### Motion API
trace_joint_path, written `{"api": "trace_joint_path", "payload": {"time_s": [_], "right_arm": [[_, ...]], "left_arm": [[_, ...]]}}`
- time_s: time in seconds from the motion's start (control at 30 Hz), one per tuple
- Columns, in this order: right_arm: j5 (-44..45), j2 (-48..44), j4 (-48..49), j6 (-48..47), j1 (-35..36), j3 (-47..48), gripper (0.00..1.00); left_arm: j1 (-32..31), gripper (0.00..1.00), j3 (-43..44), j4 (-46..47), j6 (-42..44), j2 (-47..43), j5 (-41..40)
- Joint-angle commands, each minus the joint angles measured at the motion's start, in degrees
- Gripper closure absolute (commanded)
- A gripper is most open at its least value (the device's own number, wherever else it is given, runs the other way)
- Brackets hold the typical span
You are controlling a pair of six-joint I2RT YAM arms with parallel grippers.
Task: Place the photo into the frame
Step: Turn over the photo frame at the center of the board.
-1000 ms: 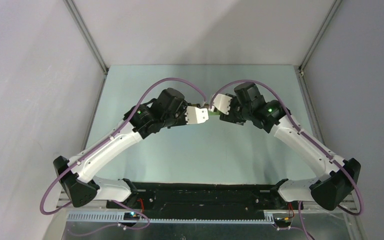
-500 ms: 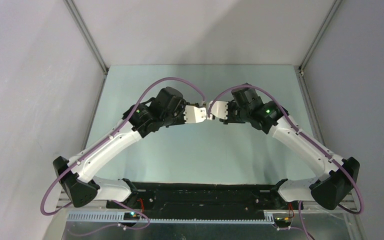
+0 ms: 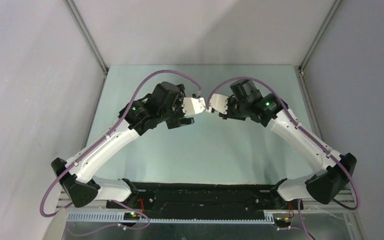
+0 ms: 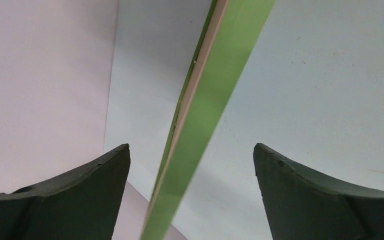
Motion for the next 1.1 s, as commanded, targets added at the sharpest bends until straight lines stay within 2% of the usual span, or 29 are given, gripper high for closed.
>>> {"api": "trace_joint_path", "payload": {"time_s": [0.0, 0.17, 0.37, 0.7, 0.87, 1.07], "right_arm": [[-4.9, 2.0, -4.3, 10.2, -1.5, 10.0, 1.0], [-6.5, 6.2, -8.3, 16.8, -2.5, 17.6, 1.0], [-8.2, 11.5, -11.3, 24.7, -5.5, 28.7, 1.0], [-22.3, 23.6, -19.6, 39.2, -15.4, 48.3, 1.0], [-27.7, 26.0, -18.1, 45.6, -20.2, 48.3, 1.0], [-35.7, 26.0, -12.2, 53.9, -26.7, 41.2, 1.0]], "left_arm": [[3.3, 0.01, 3.9, 2.4, -4.0, -3.0, -0.3], [8.2, 0.0, 5.2, 2.4, -7.4, -5.7, 1.3], [12.9, 0.0, 2.7, 2.4, -10.6, -9.1, 3.9], [16.7, 0.0, -4.1, 2.9, -14.9, -11.5, 7.7], [17.0, 0.0, -6.9, 3.5, -16.4, -11.6, 8.8], [17.1, 0.0, -8.5, 4.3, -17.1, -11.4, 9.3]]}}
